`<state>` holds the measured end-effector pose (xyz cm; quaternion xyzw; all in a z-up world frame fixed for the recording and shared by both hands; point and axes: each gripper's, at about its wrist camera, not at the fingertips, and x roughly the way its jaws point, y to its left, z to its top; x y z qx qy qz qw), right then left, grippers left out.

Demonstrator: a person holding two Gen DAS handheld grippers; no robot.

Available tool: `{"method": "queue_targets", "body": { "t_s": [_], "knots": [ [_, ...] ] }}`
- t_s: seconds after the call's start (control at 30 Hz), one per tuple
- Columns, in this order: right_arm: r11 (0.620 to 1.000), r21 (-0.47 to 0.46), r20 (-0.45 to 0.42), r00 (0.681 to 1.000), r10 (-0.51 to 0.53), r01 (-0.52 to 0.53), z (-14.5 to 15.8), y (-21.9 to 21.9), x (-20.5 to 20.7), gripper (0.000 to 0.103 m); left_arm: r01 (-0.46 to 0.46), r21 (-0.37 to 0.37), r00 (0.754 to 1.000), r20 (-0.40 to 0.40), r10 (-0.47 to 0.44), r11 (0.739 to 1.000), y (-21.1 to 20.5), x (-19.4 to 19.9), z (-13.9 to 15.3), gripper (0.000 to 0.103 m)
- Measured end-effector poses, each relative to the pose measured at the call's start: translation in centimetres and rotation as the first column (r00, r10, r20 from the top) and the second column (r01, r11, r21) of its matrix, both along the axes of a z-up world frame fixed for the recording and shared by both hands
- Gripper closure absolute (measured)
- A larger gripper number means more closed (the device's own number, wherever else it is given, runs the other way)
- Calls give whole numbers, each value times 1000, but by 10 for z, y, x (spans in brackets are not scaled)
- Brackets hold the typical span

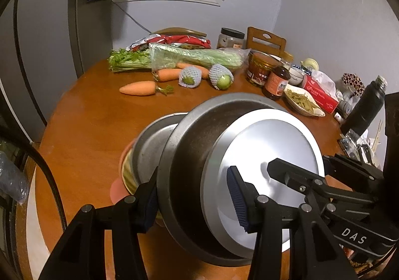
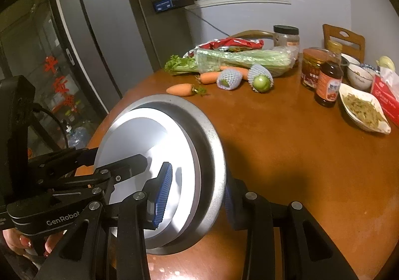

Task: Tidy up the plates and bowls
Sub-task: 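Lower the steel bowl onto the grey pan with the left gripper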

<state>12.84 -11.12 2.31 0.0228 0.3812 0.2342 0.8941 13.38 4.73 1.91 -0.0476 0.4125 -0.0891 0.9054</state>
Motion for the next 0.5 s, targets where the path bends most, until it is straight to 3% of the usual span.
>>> {"method": "queue_targets", "body": {
  "t_s": [0.5],
  "knots": [
    [999,-23,7,999,34,-34,19,29,29,63,-43,-21,999,-9,43,999,26,22,12,53]
  ]
}}
